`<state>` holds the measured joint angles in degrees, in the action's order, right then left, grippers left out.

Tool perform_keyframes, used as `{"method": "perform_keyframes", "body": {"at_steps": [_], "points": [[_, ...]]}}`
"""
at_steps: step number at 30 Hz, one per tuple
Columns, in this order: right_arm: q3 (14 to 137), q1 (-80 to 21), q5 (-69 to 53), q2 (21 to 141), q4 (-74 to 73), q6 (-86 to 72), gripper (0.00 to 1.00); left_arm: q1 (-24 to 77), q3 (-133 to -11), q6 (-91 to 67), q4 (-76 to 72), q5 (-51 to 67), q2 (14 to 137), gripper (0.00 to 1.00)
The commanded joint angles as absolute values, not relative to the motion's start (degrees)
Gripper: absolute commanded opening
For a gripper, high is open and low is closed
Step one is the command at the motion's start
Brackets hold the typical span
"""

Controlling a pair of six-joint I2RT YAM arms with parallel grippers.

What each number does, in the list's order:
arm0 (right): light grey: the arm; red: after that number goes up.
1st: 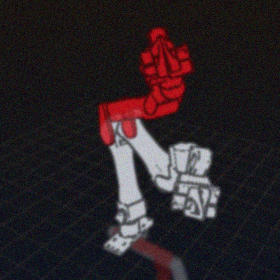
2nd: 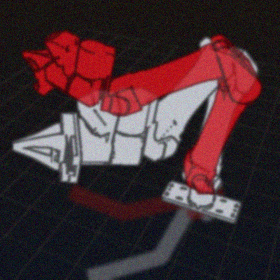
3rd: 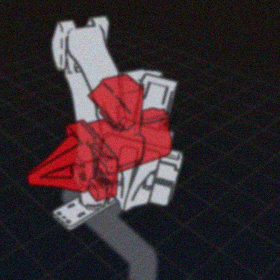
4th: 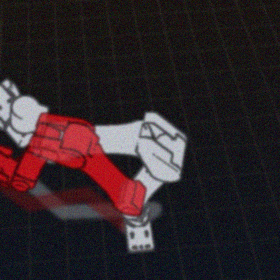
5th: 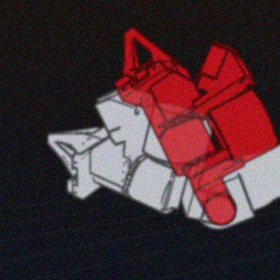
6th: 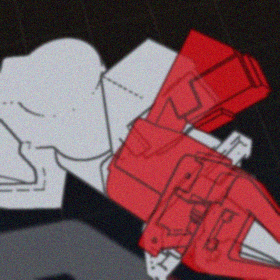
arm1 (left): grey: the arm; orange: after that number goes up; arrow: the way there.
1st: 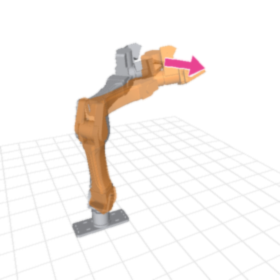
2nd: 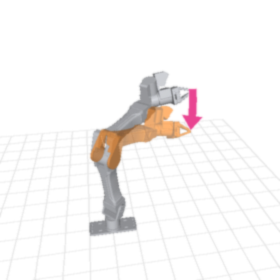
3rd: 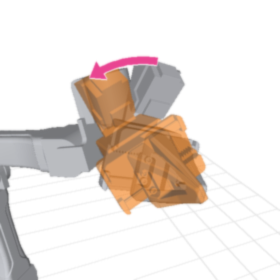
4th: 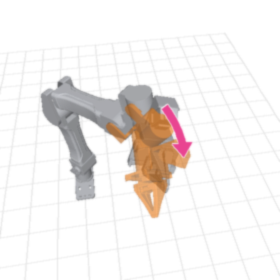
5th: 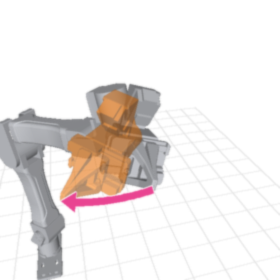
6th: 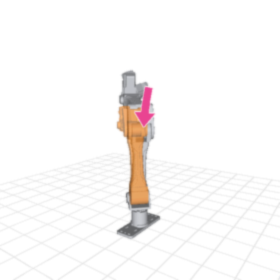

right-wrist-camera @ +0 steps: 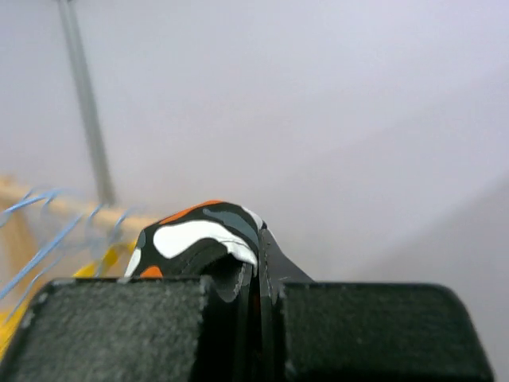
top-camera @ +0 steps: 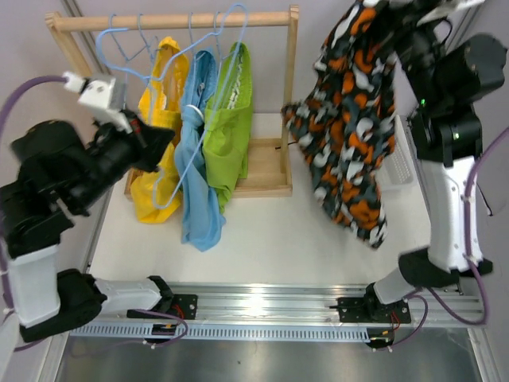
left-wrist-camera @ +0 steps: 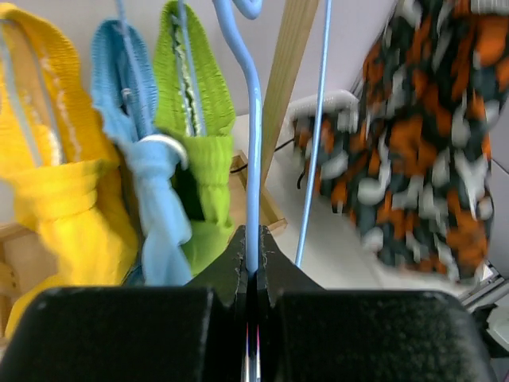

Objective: Remove the shorts from the hanger

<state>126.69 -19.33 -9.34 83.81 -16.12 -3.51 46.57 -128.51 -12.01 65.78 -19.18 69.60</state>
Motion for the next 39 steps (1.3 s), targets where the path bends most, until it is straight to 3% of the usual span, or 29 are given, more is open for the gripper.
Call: {"method": "perform_keyframes", "body": {"at_steps": [1, 3, 6, 13, 17, 20, 24, 30, 31, 33, 34, 39], "points": [[145.6, -13.8, -9.8, 95.8, -15.0, -4.2, 0.0, 47.0, -128.2, -13.4, 68.2, -22.0, 65.1, 0.0], [150.0, -11.9, -10.4, 101.6, -13.7, -4.5, 0.0, 47.0, -128.8, -14.0, 70.0, -22.4, 64.3, 0.0], [144.1, -8.0, -10.4, 101.8, -6.5, -5.7, 0.0, 47.0, -130.5, -14.4, 73.6, -24.2, 63.8, 0.0], [117.0, -2.8, -11.0, 95.0, 4.5, -8.3, 0.0, 47.0, -128.9, -16.2, 78.0, -38.5, 62.7, 0.0], [89.3, -1.9, -8.8, 87.3, 13.5, -10.5, 0.0, 47.0, -130.1, -18.3, 82.6, -53.4, 65.4, 0.0], [74.0, -1.0, -10.8, 82.4, 17.8, -14.1, 0.0, 47.0, -131.6, -19.0, 83.6, -58.3, 67.1, 0.0], [60.6, -0.5, -12.3, 77.3, 20.7, -16.7, 0.0, 47.0, -132.2, -15.1, 79.5, -66.0, 66.0, 0.0], [53.5, -0.5, -13.0, 72.2, 16.6, -17.4, 0.0, 46.9, -131.7, -5.6, 74.1, -73.9, 66.6, 0.0], [53.7, -0.6, -11.6, 71.8, 15.2, -17.6, 0.14, 46.9, -131.8, -5.5, 74.0, -75.5, 66.3, 0.0], [54.1, -0.6, -9.9, 70.7, 11.2, -17.4, 0.78, 46.9, -130.1, -5.3, 74.2, -76.5, 65.7, 0.0], [54.1, -0.5, -8.1, 70.5, 10.3, -17.3, 0.99, 46.8, -128.8, -4.8, 73.7, -77.5, 65.4, 0.0], [54.7, -0.5, -5.5, 69.3, 6.4, -18.3, 0.99, 43.3, -124.0, -0.4, 69.2, -76.6, 63.8, 0.0]]}}
